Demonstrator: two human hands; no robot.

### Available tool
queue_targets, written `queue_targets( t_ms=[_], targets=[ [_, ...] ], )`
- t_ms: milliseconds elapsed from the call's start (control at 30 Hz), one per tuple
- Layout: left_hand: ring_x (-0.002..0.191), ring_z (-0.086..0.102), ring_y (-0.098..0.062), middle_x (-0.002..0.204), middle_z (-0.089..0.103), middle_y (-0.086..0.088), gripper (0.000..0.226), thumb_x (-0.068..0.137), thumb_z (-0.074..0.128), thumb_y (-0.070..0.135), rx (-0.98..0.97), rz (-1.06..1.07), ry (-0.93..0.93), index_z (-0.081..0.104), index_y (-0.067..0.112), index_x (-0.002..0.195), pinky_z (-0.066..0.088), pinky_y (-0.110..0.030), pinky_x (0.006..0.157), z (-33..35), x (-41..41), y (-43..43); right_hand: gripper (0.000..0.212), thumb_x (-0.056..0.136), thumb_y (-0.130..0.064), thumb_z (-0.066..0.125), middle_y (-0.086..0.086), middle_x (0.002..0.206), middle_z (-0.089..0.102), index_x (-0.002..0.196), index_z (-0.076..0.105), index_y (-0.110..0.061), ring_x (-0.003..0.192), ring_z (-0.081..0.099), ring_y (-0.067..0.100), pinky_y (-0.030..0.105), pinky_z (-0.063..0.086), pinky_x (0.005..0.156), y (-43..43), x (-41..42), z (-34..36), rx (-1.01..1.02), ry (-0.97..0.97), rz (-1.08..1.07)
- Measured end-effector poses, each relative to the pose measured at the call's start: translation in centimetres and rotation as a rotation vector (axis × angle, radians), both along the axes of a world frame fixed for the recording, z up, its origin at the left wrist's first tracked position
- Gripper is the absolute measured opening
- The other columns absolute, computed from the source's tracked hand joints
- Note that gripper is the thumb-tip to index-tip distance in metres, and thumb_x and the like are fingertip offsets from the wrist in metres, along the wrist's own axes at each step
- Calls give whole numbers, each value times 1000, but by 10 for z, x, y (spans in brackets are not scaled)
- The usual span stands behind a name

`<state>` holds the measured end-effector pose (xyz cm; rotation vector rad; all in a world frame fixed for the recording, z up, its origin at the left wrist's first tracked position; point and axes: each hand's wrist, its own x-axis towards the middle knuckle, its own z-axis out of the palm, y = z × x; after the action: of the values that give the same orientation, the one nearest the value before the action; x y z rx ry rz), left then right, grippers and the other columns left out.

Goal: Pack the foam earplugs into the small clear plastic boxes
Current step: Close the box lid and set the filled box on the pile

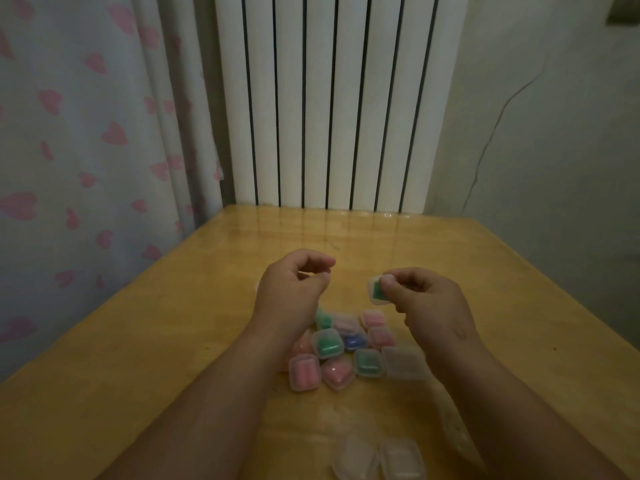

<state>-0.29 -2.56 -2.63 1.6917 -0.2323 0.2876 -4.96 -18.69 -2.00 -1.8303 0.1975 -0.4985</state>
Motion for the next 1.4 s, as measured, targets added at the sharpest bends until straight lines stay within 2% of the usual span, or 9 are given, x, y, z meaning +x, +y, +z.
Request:
queue_targets(
  t_ms=[167,367,567,733,900,1033,1167,1233,1400],
  targets=[
    [85,60,-15,91,64,8,32,89,56,5,236,253,-50,65,35,82,45,-25,65,-1,5,6,14,81,-35,73,-5,81,69,87,70,-23,77,63,9,29,50,64,-5,4,-6,-203,166,-53],
    [126,39,-21,132,51,4,39,89,58,30,742,415,-32,56,40,127,36,-34,103,-6,7,12,23,83,-49,68,-11,79,65,86,67,-26,69,61,5,34,55,68,-2,8,-11,-409,367,-48],
    [116,55,-22,130,57,-2,39,91,50,17,832,287,97,64,30,125,47,-35,96,-17,18,14,21,92,-38,59,-11,92,62,105,69,-25,89,57,7,29,48,77,0,8,-11,-420,195,-49],
    [119,53,-13,132,58,5,39,91,55,14,673,250,-63,63,24,128,41,-27,98,-6,8,7,30,87,-29,67,-19,110,55,116,61,-35,81,53,3,22,45,74,6,2,-7,-490,6,15],
    [101,59,-4,109,61,17,29,86,65,16,416,46,-221,68,31,110,51,-28,86,0,-7,-1,54,82,-26,73,-31,118,41,127,50,-46,80,51,-3,13,40,65,12,0,-10,-645,-97,141],
    [104,55,3,108,62,20,34,84,69,13,333,-101,-293,65,40,105,40,-8,78,0,-10,1,26,83,-23,72,-19,99,54,90,55,-41,77,53,0,16,40,64,12,5,-12,-666,-90,53],
    [112,53,-7,119,60,5,37,95,51,7,-69,-175,-109,60,35,117,49,-11,70,5,-11,0,36,78,-14,76,-12,83,53,67,48,-34,75,53,4,19,46,66,8,8,-12,-606,-136,4],
    [111,54,-6,119,61,5,34,96,47,8,-132,-50,-39,62,30,118,47,-19,82,7,-6,1,36,76,-8,76,-12,87,57,66,52,-32,81,56,6,24,51,71,7,7,-11,-573,-152,2],
    [109,60,-19,124,62,-3,23,98,50,24,-193,-10,269,63,30,116,51,-41,94,4,4,4,44,72,7,72,-14,96,58,63,52,-31,89,56,-6,1,45,73,7,5,-9,-495,-212,72]
  ],
)
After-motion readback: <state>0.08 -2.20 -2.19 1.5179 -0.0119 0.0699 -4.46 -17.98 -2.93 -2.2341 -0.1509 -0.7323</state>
